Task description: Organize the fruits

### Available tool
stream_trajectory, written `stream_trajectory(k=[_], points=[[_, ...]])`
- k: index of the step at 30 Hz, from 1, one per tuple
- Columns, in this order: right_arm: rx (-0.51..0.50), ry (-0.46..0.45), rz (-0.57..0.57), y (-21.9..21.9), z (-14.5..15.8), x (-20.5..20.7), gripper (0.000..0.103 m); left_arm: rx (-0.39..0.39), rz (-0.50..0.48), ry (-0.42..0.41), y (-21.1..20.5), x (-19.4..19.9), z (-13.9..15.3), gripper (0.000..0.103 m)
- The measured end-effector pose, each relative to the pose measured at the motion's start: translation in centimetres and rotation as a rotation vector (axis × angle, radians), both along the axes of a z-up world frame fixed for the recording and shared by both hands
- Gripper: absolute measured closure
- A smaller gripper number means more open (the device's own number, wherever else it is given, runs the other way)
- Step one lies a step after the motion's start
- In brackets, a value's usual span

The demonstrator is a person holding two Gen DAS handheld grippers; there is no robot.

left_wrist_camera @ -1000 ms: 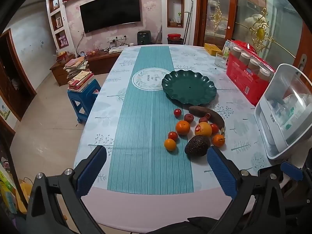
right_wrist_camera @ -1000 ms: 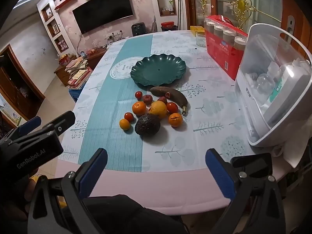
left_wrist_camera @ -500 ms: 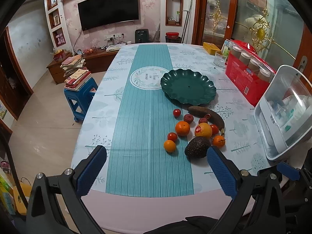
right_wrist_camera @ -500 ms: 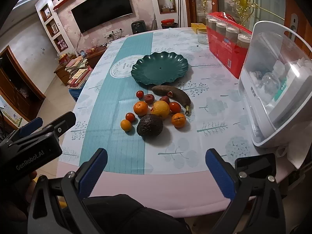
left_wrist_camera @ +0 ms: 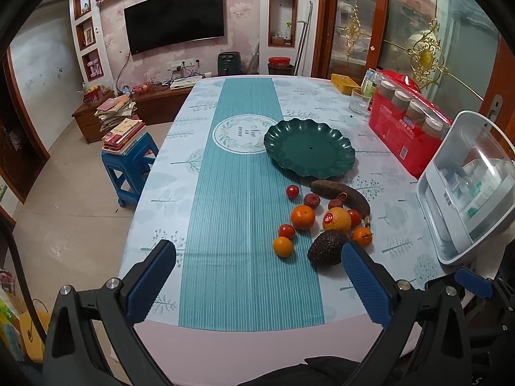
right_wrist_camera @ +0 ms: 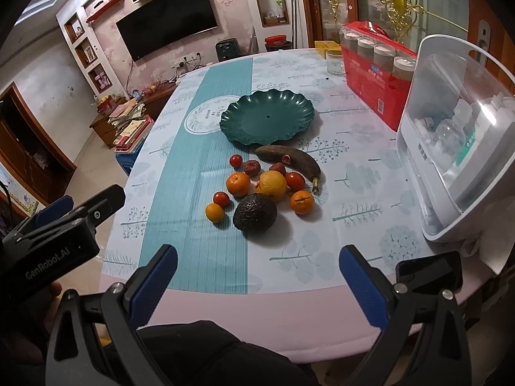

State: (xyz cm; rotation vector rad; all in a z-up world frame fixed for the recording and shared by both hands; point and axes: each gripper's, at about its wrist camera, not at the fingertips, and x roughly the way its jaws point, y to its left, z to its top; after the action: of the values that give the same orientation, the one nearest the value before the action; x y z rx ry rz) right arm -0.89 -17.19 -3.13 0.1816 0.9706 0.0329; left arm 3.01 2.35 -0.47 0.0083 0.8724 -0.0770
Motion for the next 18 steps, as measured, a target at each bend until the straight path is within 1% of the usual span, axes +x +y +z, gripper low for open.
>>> stream_trajectory(k=[7, 10, 18], points=[[0.007, -0.014, -0.016, 0.6, 0.3, -0.8, 0.002, -0.011, -0.02, 0.012, 1.1, -0.3, -0.1, 0.001], [0.011, -0.035, -0.027, 1.0, 0.3, -1.4, 0.002, -0.026, -0.02, 0.015, 1.8, -0.5, -0.3, 0.001], [0.0, -0.068, -0.011, 2.4, 0.2, -2.8, 0.002, -0.037, -0.015, 0.037, 2.8, -0.8, -1.0, 0.001]])
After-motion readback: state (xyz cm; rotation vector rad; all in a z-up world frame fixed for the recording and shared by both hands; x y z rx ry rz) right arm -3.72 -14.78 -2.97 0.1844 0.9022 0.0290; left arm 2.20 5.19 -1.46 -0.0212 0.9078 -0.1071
